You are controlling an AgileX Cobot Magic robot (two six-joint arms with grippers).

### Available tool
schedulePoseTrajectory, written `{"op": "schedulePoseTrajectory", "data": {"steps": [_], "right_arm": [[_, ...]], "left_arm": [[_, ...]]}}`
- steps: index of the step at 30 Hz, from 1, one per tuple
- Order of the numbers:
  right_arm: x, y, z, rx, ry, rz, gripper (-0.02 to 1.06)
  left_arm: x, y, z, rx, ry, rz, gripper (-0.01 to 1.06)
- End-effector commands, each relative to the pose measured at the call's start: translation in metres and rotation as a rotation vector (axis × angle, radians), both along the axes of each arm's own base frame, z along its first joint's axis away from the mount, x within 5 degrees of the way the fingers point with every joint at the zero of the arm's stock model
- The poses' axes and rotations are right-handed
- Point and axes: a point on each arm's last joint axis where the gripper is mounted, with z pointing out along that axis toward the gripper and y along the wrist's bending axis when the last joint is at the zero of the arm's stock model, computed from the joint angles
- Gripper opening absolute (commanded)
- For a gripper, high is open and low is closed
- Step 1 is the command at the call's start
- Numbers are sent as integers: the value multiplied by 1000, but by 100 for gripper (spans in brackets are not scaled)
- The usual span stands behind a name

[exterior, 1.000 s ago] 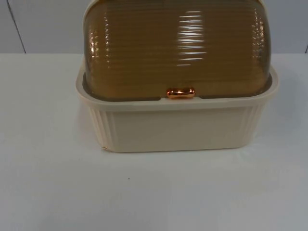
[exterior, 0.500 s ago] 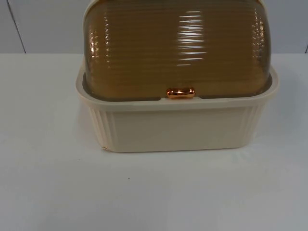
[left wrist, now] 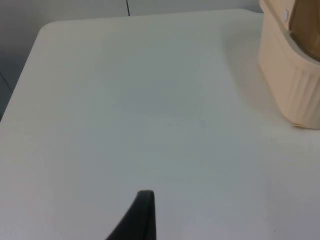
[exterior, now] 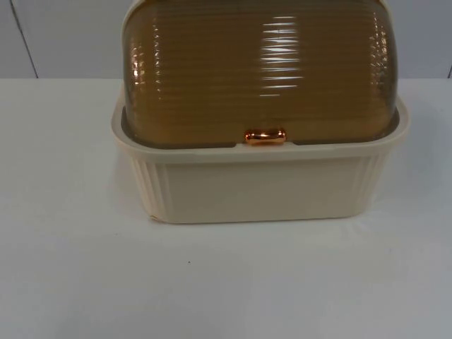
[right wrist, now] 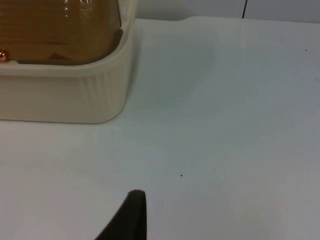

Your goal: Open the box lid with the left hand, place the block into the box with the right hand, then close the box lid with the left hand.

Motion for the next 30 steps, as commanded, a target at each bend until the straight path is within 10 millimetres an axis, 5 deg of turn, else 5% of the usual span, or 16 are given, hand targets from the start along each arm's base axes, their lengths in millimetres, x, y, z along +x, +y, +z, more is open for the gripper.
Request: {"op": "schedulePoseTrajectory", "data": {"steps": [1, 30], "right_arm": [[0, 0, -1, -6, -6, 5, 100], [0, 0, -1, -6, -6, 5, 100]], "left_arm": [[0, -1, -1, -11, 1, -10, 104], [0, -1, -1, -11, 1, -10, 104]]}}
